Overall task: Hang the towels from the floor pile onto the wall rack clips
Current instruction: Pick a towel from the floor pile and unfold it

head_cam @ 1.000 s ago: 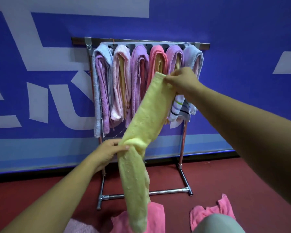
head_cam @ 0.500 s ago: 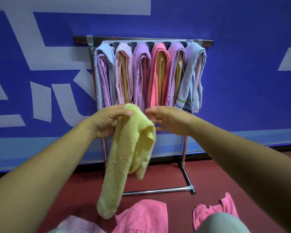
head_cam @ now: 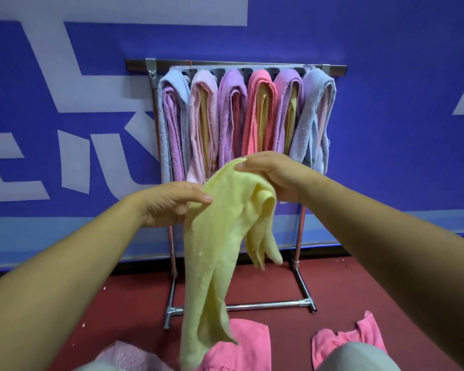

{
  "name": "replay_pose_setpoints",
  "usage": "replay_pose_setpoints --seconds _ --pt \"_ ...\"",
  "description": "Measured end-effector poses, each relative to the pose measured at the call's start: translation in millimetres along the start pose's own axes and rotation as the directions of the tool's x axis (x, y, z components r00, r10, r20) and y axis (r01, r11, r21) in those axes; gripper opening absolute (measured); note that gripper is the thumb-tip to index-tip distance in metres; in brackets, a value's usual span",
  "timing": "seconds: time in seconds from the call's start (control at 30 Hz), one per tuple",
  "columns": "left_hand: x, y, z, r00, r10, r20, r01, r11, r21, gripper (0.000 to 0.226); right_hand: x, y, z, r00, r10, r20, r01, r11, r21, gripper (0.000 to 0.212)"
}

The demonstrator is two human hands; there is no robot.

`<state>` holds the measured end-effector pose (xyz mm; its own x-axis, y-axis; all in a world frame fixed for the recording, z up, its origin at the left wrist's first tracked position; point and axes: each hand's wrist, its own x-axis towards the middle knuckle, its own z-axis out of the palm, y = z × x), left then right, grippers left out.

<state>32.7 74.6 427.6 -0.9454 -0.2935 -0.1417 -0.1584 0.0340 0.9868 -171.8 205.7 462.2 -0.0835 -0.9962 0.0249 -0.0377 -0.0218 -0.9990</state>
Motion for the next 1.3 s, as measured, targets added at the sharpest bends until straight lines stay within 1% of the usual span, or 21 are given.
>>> replay_pose_setpoints --seconds 0.07,0.13,0.23,0.3,0.33,0.37,0.4,0.47,0.57,0.67,0.8,0.87,0.93,0.97,1.0,1.07,1.1,1.13,1.17,1.23,1.3 --pt "-2.8 -8.0 -5.5 1.0 -0.008 -0.006 0.008 1.0 -0.005 0.049 1.0 -0.6 -10.1 0.998 0.015 -0.066 -0.014 1.0 0.023 0.026" --pt "-4.7 -8.6 -11.6 0.998 0.02 -0.064 -0.024 0.998 -0.062 0.06 -1.2 0.6 -17.3 0.996 0.044 -0.072 -0.046 0.998 -0.03 0.022" --pt "-5.6 4.5 -15.1 0.994 0.088 -0.072 -0.101 0.975 -0.197 0.066 -0.8 8.2 -24.3 0.983 0.167 0.074 -0.16 0.983 -0.094 0.005" --pt "-5.5 17.4 -12.2 0.991 0.129 -0.041 -0.135 0.965 -0.224 0.057 1.4 10.5 -20.4 0.958 0.217 0.187 -0.203 0.975 -0.091 0.027" --pt "-5.1 23.4 -10.6 0.989 0.145 -0.036 -0.149 0.969 -0.197 0.048 3.7 11.0 -15.9 0.946 0.216 0.242 -0.209 0.976 -0.055 0.034" --pt "-5.2 30.1 -8.8 0.988 0.145 -0.045 -0.151 0.975 -0.163 0.041 5.7 9.9 -9.8 0.937 0.195 0.292 -0.199 0.98 -0.015 0.032" --pt "-5.5 36.2 -8.5 0.988 0.144 -0.049 -0.15 0.979 -0.135 0.041 7.7 6.7 -2.6 0.926 0.164 0.34 -0.182 0.983 0.022 0.027" --pt "-5.9 45.8 -13.3 0.989 0.139 -0.039 -0.142 0.985 -0.097 0.056 16.1 -1.3 6.7 0.92 0.126 0.371 -0.144 0.989 0.02 0.022" --pt "-9.9 56.5 -27.8 0.993 0.116 -0.027 -0.116 0.993 -0.012 0.07 28.2 -16.7 13.5 0.938 0.078 0.337 -0.068 0.997 -0.04 0.021" --pt "-15.3 65.0 -45.5 0.994 0.096 -0.043 -0.092 0.992 0.088 0.072 40.8 -34.1 14.6 0.944 0.023 0.329 -0.038 0.998 0.04 0.019" --pt "-20.8 83.8 -73.2 0.992 0.089 -0.086 -0.075 0.986 0.151 0.079 64.0 -56.8 20.6 0.926 0.089 0.366 -0.072 0.996 -0.061 0.027" --pt "-21.2 94.7 -87.0 0.986 0.123 -0.109 -0.103 0.98 0.171 0.065 79.2 -65.8 25.2 0.936 0.104 0.337 -0.065 0.99 -0.124 0.038" --pt "-18.3 104.8 -102.4 0.978 0.16 -0.135 -0.134 0.974 0.185 0.037 95.5 -74.6 27.8 0.946 0.09 0.312 -0.033 0.982 -0.184 0.037" --pt "-16.8 109.5 -110.8 0.974 0.173 -0.148 -0.143 0.971 0.193 0.029 103.6 -79.2 28.7 0.951 0.077 0.299 -0.012 0.977 -0.212 0.034" --pt "-15.1 115.2 -118.4 0.969 0.188 -0.16 -0.156 0.969 0.193 0.03 112.1 -84.1 29.0 0.957 0.06 0.285 0.009 0.972 -0.236 0.03" --pt "-8.7 128.2 -137.1 0.963 0.209 -0.173 -0.173 0.964 0.204 0.043 130.3 -97.1 28.3 0.969 0.014 0.246 0.052 0.964 -0.261 0.032" --pt "-5.8 136.3 -144.9 0.957 0.22 -0.188 -0.183 0.964 0.195 0.038 139.5 -104.9 27.6 0.976 -0.016 0.218 0.075 0.962 -0.263 0.035" --pt "-2.9 145.1 -149.9 0.951 0.234 -0.2 -0.197 0.962 0.187 0.021 149.4 -113.6 26.5 0.981 -0.051 0.185 0.099 0.96 -0.262 0.034" --pt "2.1 155.0 -157.7 0.946 0.25 -0.208 -0.215 0.961 0.176 0.017 160.1 -123.6 24.4 0.985 -0.087 0.146 0.124 0.956 -0.265 0.029" --pt "15.9 173.0 -170.3 0.932 0.276 -0.234 -0.245 0.957 0.153 0.036 180.5 -143.5 22.2 0.984 -0.159 0.086 0.177 0.939 -0.293 0.021" --pt "28.0 191.4 -187.1 0.91 0.285 -0.302 -0.255 0.958 0.135 0.029 200.9 -162.1 20.0 0.974 -0.225 0.034 0.224 0.916 -0.332 0.019"
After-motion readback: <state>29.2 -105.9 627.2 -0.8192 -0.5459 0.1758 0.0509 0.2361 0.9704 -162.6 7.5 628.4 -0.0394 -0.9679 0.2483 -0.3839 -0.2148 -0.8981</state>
